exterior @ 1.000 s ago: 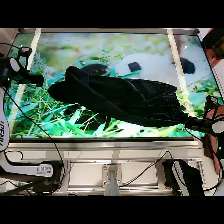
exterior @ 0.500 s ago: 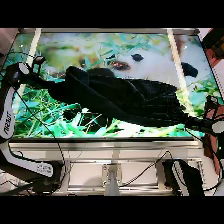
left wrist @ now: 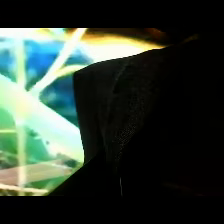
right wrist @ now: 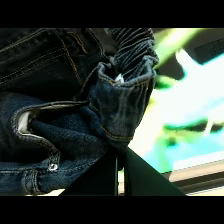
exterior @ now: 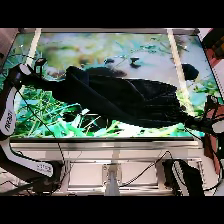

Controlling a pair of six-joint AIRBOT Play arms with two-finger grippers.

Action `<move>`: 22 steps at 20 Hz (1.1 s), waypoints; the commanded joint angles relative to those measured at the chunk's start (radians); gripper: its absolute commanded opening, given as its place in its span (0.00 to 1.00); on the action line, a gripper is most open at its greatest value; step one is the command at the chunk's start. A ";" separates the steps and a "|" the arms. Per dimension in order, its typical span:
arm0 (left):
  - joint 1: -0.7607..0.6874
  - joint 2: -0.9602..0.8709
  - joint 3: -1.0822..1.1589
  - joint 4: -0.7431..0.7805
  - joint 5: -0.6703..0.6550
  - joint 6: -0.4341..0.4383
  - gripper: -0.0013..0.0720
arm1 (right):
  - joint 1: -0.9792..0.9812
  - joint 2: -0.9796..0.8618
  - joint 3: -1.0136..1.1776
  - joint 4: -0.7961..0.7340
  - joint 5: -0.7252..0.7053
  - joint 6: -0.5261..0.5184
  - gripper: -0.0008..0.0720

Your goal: Fold the clothes and pants, and hang the long-sleeved shirts on hangers.

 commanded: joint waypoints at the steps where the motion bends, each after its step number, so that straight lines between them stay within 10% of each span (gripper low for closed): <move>1: 0.077 0.068 0.005 -0.406 -0.146 0.056 0.05 | 0.000 0.000 0.008 0.022 0.014 0.000 0.06; 6: 0.345 0.235 0.004 -0.829 -0.083 0.036 0.05 | 0.000 0.000 0.073 0.019 0.049 0.000 0.06; 13: 0.528 0.317 -0.006 -0.173 -0.166 -0.428 0.05 | 0.000 0.000 0.145 -0.016 0.111 0.001 0.06; 22: 0.531 0.317 -0.051 -0.045 -0.294 -0.432 0.06 | 0.000 0.000 0.145 -0.039 0.169 0.000 0.06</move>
